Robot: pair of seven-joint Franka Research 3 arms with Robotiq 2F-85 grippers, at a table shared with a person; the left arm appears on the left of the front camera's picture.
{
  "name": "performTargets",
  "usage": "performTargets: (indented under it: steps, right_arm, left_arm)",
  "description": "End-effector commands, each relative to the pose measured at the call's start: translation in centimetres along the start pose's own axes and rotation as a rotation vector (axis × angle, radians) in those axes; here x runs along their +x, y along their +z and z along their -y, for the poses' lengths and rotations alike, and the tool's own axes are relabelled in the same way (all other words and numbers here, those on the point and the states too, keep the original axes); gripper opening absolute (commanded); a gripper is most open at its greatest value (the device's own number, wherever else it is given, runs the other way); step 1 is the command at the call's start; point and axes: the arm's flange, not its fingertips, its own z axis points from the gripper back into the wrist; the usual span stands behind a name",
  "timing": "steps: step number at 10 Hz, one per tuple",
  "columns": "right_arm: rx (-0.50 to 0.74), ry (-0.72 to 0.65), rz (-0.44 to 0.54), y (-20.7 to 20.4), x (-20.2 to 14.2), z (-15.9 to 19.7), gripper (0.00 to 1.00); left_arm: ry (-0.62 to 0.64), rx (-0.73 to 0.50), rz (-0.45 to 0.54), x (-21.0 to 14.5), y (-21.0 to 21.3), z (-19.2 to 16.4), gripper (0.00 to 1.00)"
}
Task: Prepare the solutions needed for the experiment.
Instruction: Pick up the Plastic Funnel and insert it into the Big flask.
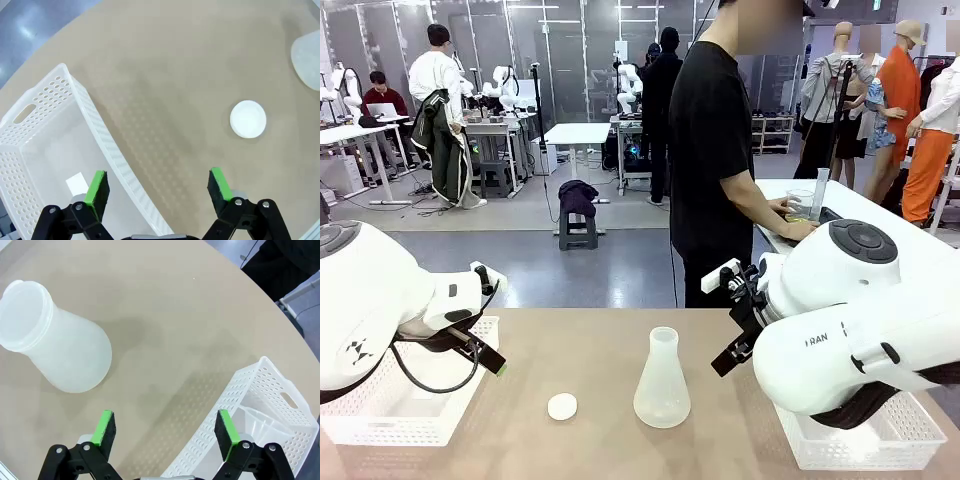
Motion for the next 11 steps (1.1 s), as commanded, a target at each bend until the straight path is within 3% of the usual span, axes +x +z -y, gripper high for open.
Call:
performTargets:
  steps: [1, 11]
  right_arm:
    - [0.000, 0.000, 0.000, 0.00, 0.00, 0.00, 1.00]
    - [0.000, 0.000, 0.000, 0.00, 0.00, 0.00, 1.00]
  left_arm:
    - [0.000, 0.000, 0.000, 0.01, 0.00, 0.03, 1.00]
    - [0.000, 0.000, 0.000, 0.01, 0.00, 0.03, 1.00]
